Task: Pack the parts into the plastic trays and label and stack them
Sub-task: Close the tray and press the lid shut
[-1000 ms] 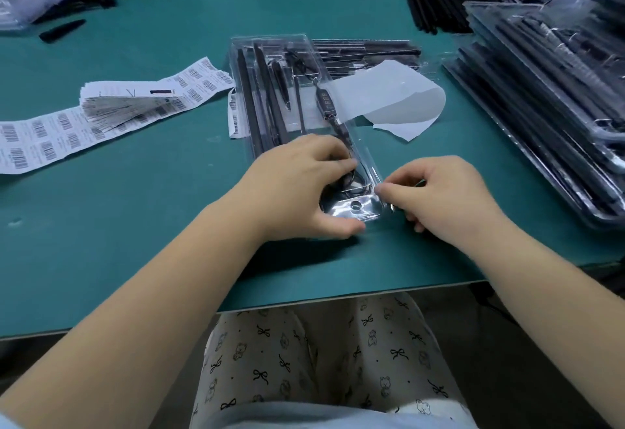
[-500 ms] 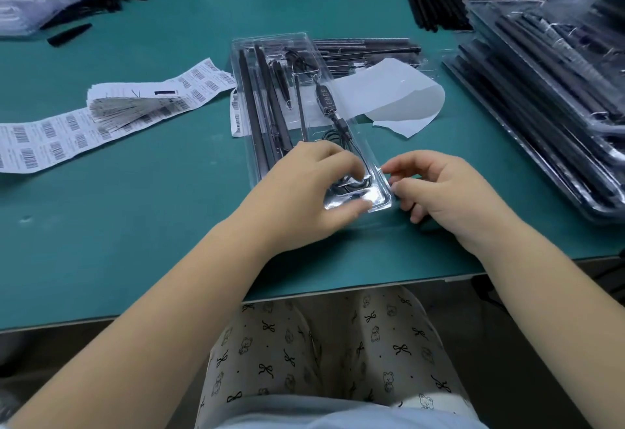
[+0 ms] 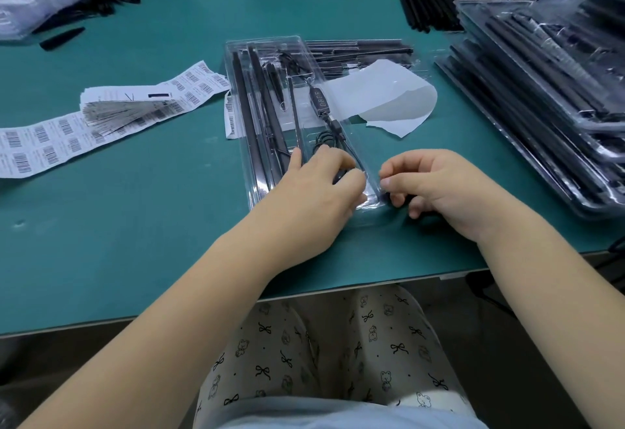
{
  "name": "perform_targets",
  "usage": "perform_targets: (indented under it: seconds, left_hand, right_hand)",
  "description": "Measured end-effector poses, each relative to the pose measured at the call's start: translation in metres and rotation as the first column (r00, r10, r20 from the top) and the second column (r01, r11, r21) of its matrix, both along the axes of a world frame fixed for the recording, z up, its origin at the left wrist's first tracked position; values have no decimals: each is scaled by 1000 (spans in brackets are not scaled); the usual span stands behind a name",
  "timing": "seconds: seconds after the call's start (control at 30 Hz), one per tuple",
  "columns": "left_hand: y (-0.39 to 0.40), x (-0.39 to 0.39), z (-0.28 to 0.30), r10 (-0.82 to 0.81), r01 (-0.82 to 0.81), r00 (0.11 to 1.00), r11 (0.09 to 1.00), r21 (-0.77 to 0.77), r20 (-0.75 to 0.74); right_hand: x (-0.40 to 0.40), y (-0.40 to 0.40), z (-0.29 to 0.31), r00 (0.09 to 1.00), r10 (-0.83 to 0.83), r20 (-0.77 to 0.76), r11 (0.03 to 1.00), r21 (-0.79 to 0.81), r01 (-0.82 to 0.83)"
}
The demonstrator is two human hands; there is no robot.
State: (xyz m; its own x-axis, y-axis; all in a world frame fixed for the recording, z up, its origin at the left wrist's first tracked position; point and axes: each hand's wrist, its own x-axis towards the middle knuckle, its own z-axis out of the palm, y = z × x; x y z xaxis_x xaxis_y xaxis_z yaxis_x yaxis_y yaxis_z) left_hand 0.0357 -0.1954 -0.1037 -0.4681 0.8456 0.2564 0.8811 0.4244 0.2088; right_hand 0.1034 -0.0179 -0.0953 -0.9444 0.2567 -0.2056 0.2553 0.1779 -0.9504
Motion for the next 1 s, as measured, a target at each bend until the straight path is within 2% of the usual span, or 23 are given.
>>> perform_targets:
  seconds: [0.1,0.23,0.37,0.47,0.57,0.63,0.87,0.93,1.0]
  left_hand:
    - [-2,-2,0,9,-14,995,999,48,99]
    - [-1,-3,0,19,-20,996,1000,3,81]
    - [-2,-1,1,9,-9,997,1000,0,72]
    - [-2,0,3,7,-6,997,1000,-9,75]
    - [-2,0,3,6,-5,997,1000,-14,76]
    - [-2,0,3,9,-8,997,1000,-15,82]
    - [-3,0,5,14,-10,994,999,-32,113]
    - [-3,-1,3,18,-16,994,1000,-19,109]
    - [-2,0,2,23,-22,994,1000,-6,104]
  right_hand:
    - [-3,-7,-6,1000,31,1,989,142,-31]
    - [-14,-14,-10,997,-69,-22,946,315,72]
    - [-22,-14,-9,999,-44,-8,942,334,44]
    - [-25,-14,-12,998,-46,-40,909,412,59]
    - [-22,-13,-17,995,-27,-97,837,542,76]
    - [-19,-9,-20,997,18,-81,753,656,39]
    - [-29,1,-24,963,234,133,536,809,-242]
    - [-28,1,-24,968,239,78,571,795,-205]
    - [-24,-1,-23,978,199,-70,667,741,-82]
